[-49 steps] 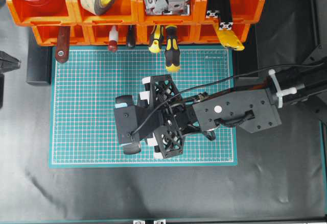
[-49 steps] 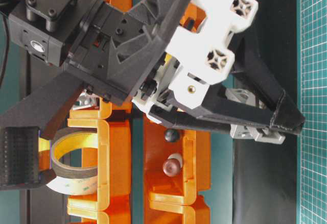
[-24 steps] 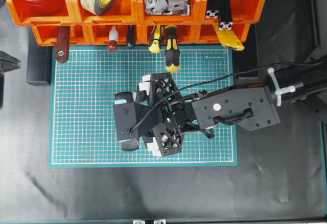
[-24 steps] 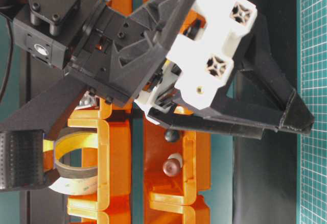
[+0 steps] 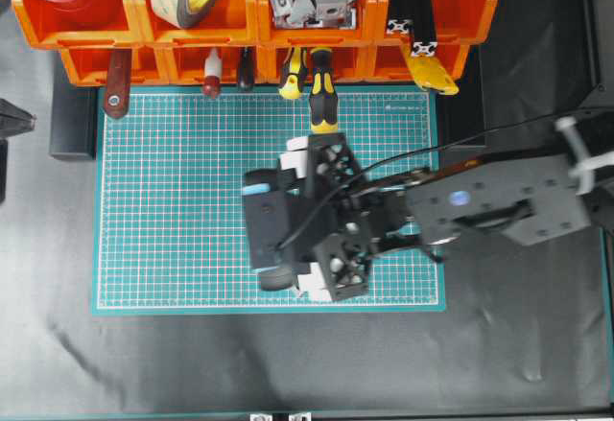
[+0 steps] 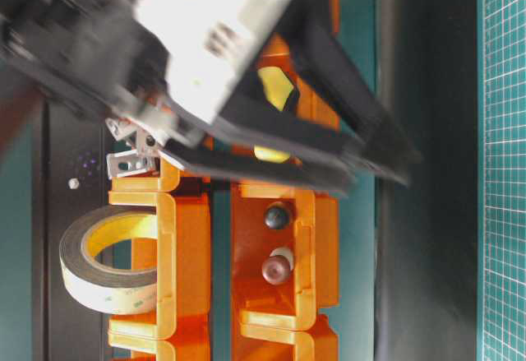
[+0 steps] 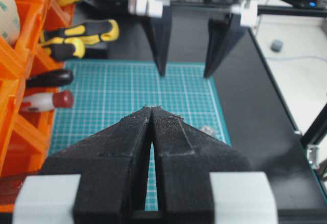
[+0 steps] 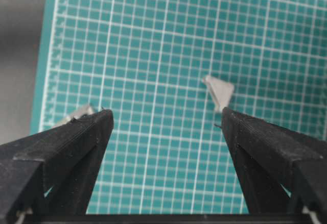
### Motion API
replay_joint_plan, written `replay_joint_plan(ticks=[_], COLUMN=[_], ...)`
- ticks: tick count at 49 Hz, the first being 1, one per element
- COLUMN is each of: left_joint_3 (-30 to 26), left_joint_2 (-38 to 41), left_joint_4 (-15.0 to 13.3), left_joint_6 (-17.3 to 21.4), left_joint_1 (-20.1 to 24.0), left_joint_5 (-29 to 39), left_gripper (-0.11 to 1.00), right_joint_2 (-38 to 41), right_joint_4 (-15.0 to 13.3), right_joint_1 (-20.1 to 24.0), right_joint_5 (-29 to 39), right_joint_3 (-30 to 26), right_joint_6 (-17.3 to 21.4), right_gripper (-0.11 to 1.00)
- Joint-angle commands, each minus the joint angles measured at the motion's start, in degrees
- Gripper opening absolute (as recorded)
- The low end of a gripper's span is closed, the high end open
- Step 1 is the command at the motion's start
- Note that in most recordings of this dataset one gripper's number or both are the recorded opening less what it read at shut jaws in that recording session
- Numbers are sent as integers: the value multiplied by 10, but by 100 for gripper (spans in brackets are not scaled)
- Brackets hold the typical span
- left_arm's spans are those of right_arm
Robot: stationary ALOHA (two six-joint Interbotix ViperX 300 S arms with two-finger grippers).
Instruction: Pick corner brachets from container rack with right arm.
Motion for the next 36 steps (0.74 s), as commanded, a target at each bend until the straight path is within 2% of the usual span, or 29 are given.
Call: replay_joint_plan(ticks=[1, 20, 36], left_joint_3=[-7, -5, -4], left_joint_2=[-4, -13, -18], left_joint_4=[1, 2, 1], left_joint_6=[0, 0, 1], left_joint_1=[-1, -1, -1], left_joint_5=[-2, -2, -3], left_gripper=[0, 0, 0], right_joint_2=[-47, -203, -328], right_joint_4=[-2, -3, -3], right_joint_1=[5, 21, 24], right_joint_5=[11, 11, -83], right_joint_3=[2, 77, 178], right_joint_6=[6, 43, 43], right_gripper=[81, 81, 80])
